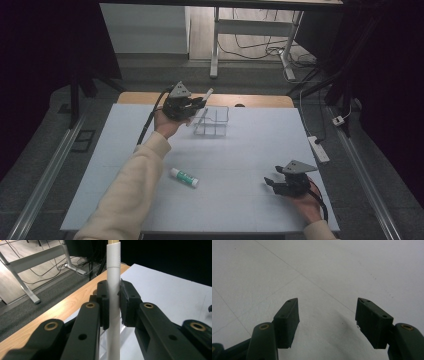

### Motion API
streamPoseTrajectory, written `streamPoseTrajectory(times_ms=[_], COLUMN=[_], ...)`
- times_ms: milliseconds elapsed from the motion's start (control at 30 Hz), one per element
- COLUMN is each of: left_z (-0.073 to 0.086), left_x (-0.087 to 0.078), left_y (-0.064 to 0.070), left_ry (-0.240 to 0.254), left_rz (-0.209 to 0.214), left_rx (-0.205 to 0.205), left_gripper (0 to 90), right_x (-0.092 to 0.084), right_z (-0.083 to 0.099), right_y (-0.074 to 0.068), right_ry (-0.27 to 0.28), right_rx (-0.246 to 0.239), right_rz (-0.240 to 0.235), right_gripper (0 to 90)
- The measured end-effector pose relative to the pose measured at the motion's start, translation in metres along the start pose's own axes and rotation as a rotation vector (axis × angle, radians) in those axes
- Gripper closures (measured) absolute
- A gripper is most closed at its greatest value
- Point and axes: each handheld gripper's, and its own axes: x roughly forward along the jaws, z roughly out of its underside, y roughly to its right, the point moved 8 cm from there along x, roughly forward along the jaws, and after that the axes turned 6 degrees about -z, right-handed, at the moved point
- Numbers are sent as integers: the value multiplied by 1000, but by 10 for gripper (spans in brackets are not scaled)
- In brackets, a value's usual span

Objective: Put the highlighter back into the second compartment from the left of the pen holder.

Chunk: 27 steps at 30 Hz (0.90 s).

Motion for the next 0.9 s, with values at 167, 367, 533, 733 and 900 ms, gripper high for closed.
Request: streamPoseTrajectory(times_ms=[167,367,533,733,900], left_z=[-5,-12,-15,-18,-22], left_x=[5,10,17,25,31], left_y=[0,-2,-2,1,2], left_ry=[11,26,27,32,37], left_rz=[-6,-5,-4,0,0], left_rx=[-8,-21,-24,-22,-31], left_gripper=[790,789,789,789,789], right_x=[0,0,0,0,0], right_z=[0,0,0,1,0], right_y=[0,0,0,1,1], right_ry=[2,1,2,-3,-4], right_rx=[0,0,-1,0,-2], right_rz=[-1,-2,-2,0,0], right_gripper=[352,352,352,352,352])
